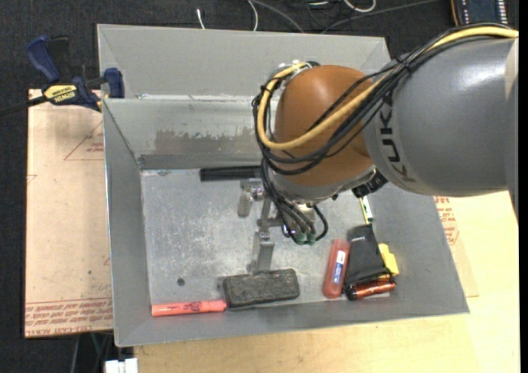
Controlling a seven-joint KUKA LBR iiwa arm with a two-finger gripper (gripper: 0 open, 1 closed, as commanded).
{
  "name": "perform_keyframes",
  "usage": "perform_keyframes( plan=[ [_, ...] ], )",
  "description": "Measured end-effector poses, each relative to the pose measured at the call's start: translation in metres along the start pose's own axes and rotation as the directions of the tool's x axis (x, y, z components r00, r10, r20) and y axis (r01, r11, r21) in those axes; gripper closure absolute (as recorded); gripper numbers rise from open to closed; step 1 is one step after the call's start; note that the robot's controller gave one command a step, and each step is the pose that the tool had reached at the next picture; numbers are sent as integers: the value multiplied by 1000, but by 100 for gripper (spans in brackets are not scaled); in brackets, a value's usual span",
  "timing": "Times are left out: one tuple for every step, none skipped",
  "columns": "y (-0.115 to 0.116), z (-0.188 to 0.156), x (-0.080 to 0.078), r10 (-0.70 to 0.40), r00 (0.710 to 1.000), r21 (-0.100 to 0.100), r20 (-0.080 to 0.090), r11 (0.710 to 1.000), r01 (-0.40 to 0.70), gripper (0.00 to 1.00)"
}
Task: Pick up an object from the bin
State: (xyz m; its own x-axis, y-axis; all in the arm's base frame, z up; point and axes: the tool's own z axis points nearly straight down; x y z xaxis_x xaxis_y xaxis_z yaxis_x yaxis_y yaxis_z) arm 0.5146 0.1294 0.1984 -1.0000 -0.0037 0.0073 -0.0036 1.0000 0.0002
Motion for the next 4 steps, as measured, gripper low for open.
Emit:
perform_keyframes(
  plan=[
    [-1, -4, -2, 4, 1000, -1, 7, 1000, -4, 0],
    [-32, 126, 28, -66, 998, -4, 16, 998, 66, 0],
    [-28, 51, 34, -128, 992, -3, 22, 992, 128, 0],
    [-31, 120, 29, -77, 997, -5, 10, 997, 77, 0]
  ],
)
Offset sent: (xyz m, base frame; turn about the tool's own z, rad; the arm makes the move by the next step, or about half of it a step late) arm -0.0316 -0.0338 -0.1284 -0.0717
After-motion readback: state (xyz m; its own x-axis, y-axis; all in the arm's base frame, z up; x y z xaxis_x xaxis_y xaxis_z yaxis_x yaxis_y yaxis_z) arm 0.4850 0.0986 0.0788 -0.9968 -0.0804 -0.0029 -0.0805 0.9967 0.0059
